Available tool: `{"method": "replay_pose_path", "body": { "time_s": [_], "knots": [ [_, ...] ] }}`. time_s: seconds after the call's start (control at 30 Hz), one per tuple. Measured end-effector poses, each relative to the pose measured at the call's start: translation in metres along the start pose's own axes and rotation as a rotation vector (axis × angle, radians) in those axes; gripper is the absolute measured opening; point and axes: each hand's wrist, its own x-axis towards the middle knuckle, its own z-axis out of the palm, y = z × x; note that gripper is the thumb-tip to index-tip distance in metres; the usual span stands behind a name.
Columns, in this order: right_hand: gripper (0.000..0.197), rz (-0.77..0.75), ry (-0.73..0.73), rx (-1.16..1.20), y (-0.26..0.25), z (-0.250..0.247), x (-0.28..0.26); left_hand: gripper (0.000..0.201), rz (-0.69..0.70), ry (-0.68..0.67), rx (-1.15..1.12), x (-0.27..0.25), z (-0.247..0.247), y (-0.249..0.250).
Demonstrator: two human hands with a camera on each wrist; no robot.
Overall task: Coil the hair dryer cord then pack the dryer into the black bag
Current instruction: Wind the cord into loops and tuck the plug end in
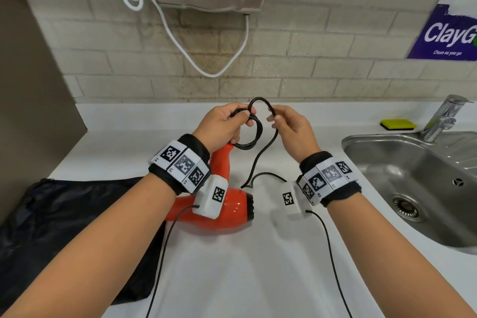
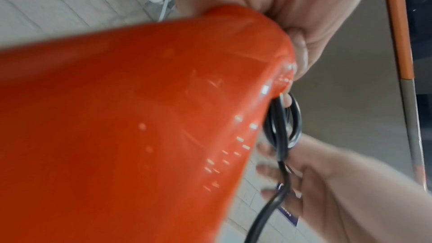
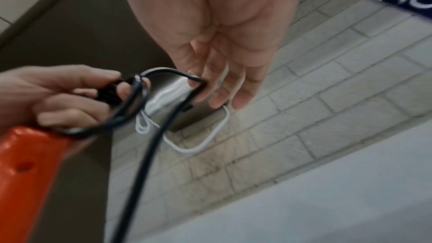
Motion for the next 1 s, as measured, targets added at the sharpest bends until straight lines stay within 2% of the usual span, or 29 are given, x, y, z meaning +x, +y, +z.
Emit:
{"method": "replay_pose_path", "body": {
  "time_s": [0.1, 0.17, 0.23, 0.3, 0.43, 0.5, 0.57, 0.63, 0.67, 0.77, 0.83, 0.9, 1.0],
  "knots": [
    [0.023, 0.216, -0.056, -0.175, 0.035, -0.009, -0.012, 0.019, -0.004, 0.024, -0.034, 0.0, 0.0, -0.001],
    [0.024, 0.371, -0.267, -0.432, 0.058, -0.014, -0.021, 0.018, -0.006, 0.032, -0.042, -0.001, 0.0, -0.002],
    [0.034, 0.5, -0.527, -0.776, 0.075, -0.014, -0.031, 0.019, -0.004, 0.035, -0.046, -0.001, 0.001, -0.002],
    [0.043, 0.601, -0.645, -0.901, 0.087, -0.012, -0.04, 0.018, -0.004, 0.037, -0.039, -0.001, 0.001, -0.002],
    [0.035, 0.633, -0.666, -1.012, 0.105, -0.005, -0.049, 0.017, -0.003, 0.05, -0.034, 0.001, 0.001, -0.003],
    [0.024, 0.658, -0.692, -1.078, 0.106, -0.002, -0.05, 0.017, -0.014, 0.063, -0.047, 0.002, 0.0, -0.003],
    [0.023, 0.681, -0.758, -1.087, 0.095, -0.001, -0.048, 0.019, -0.031, 0.078, -0.073, 0.004, 0.0, -0.003],
    [0.02, 0.686, -0.803, -0.988, 0.079, -0.003, -0.041, 0.018, -0.046, 0.094, -0.085, 0.005, -0.002, -0.003],
    [0.017, 0.698, -0.774, -0.84, 0.069, -0.005, -0.039, 0.017, -0.052, 0.102, -0.086, 0.006, -0.002, -0.003],
    [0.018, 0.704, -0.666, -0.165, 0.043, -0.014, -0.039, 0.016, -0.056, 0.122, -0.103, 0.008, -0.001, -0.004],
    [0.024, 0.601, -0.629, 0.186, 0.029, -0.017, -0.04, 0.016, -0.048, 0.126, -0.093, 0.009, 0.0, -0.004],
    [0.023, 0.47, -0.554, 0.423, 0.015, -0.015, -0.04, 0.016, -0.04, 0.128, -0.06, 0.009, 0.001, -0.004],
    [0.014, 0.355, -0.339, 0.809, 0.0, -0.008, -0.036, 0.017, -0.02, 0.115, -0.029, 0.01, 0.002, -0.006]
  ]
}}
